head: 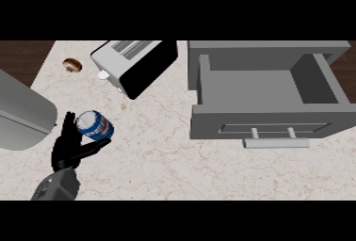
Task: Pick up the can, place it into the drawer and close the drawer
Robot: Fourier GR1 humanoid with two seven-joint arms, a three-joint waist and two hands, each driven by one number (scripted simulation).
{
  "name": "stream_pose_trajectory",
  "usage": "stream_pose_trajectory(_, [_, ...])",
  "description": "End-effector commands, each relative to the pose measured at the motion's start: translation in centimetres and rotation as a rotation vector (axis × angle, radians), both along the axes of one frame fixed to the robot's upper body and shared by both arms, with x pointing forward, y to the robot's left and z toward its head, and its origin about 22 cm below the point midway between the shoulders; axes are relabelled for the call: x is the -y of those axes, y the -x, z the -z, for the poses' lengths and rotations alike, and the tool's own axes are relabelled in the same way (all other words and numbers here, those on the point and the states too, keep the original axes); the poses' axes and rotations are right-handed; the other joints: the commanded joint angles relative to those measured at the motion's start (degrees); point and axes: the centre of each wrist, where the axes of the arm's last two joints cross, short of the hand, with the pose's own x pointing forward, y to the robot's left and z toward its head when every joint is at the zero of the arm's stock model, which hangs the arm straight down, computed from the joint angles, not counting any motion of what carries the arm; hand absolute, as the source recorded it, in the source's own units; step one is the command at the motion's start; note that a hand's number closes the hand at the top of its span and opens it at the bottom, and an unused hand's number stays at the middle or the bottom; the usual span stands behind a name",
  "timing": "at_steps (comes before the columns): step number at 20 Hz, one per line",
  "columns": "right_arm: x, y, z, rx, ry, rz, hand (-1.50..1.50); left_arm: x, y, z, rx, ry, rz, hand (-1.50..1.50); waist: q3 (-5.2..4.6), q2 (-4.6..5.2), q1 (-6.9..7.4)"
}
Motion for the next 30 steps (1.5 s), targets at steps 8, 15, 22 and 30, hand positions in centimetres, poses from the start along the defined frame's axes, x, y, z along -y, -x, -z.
stream_pose_trajectory(8, [0.3, 0.8, -1.2, -0.005, -0.015, -0.018, -1.5, 0.3, -3.1, -0.3, 0.024, 0.09, -0.018, 1.5, -0.01, 0.04, -0.18])
stream_pose_trajectory(15, [1.1, 1.5, -1.1, -0.015, -0.014, -0.024, -1.5, 0.1, -5.0, -2.0, 0.097, 0.143, 0.129, 1.5, 0.01, -0.01, -0.18])
stream_pose_trajectory(22, [0.1, 2.6, 1.1, -0.027, -0.03, -0.021, -1.5, 3.0, -6.2, -3.2, 0.197, 0.128, 0.215, 1.5, 0.09, -0.24, 0.16])
stream_pose_trajectory(30, [-0.5, 2.8, 0.0, -0.014, -0.028, 0.01, -1.5, 7.6, -4.3, -4.7, 0.236, 0.175, 0.3, 1.5, 0.11, -0.39, 0.71])
